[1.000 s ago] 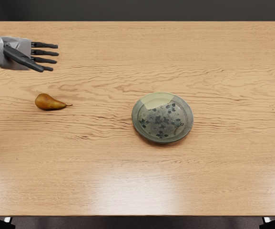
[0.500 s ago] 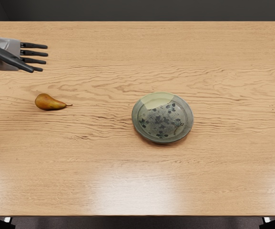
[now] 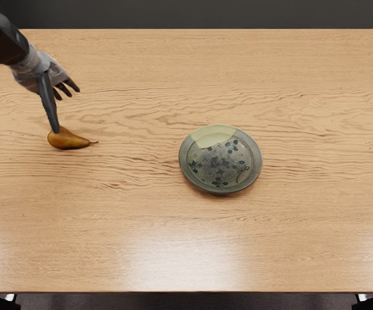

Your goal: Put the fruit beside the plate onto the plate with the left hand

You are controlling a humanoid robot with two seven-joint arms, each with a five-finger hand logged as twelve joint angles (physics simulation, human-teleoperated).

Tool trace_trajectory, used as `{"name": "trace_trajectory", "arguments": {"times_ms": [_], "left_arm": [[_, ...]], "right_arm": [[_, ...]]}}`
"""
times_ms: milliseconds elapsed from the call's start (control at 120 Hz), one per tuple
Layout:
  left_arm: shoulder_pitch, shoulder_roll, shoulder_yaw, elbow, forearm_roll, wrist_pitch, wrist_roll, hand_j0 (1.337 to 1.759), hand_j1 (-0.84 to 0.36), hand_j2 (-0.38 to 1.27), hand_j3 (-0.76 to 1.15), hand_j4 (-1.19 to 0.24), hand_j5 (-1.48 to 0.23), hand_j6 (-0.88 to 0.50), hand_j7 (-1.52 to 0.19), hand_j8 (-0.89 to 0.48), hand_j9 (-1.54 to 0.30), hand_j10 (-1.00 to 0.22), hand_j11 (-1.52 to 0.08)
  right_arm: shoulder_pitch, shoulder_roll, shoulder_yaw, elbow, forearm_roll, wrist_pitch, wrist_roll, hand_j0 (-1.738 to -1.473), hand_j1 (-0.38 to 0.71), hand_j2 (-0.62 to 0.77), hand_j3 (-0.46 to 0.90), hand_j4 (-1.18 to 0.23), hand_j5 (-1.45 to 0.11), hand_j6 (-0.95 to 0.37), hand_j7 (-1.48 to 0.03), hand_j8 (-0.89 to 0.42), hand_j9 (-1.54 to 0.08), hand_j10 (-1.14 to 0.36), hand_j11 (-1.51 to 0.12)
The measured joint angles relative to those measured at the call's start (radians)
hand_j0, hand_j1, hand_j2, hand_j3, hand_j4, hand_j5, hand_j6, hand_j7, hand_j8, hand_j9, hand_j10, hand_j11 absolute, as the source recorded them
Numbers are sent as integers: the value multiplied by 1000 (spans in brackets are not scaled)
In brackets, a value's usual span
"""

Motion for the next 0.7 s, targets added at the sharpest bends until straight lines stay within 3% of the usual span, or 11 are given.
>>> {"name": "trace_trajectory", "arguments": {"times_ms": [108,267,458,700], "left_arm": [[-103,-78,130,-55,8,0,-24,1658,341,1,0,-7,-9,-7,-9,-7,-9,-7,-9],[-103,-251,233,-137,0,82,-33,1658,341,1,0,-7,-9,-8,-8,-7,-8,-7,-8],[-103,-271,295,-246,-134,374,-32,1658,340,2,0,-8,-10,-9,-10,-8,-10,-8,-10],[-95,-271,310,-276,-173,442,-33,1658,342,1,0,-7,-8,-7,-8,-7,-8,-7,-8]], "right_arm": [[0,0,0,0,0,0,0,-1658,-331,-3,0,-15,-20,-15,-20,-15,-20,-15,-20],[0,0,0,0,0,0,0,-1658,-331,-3,0,-15,-20,-15,-20,-15,-20,-15,-20],[0,0,0,0,0,0,0,-1658,-331,-3,0,-15,-20,-15,-20,-15,-20,-15,-20],[0,0,0,0,0,0,0,-1658,-331,-3,0,-15,-20,-15,-20,-15,-20,-15,-20]]}}
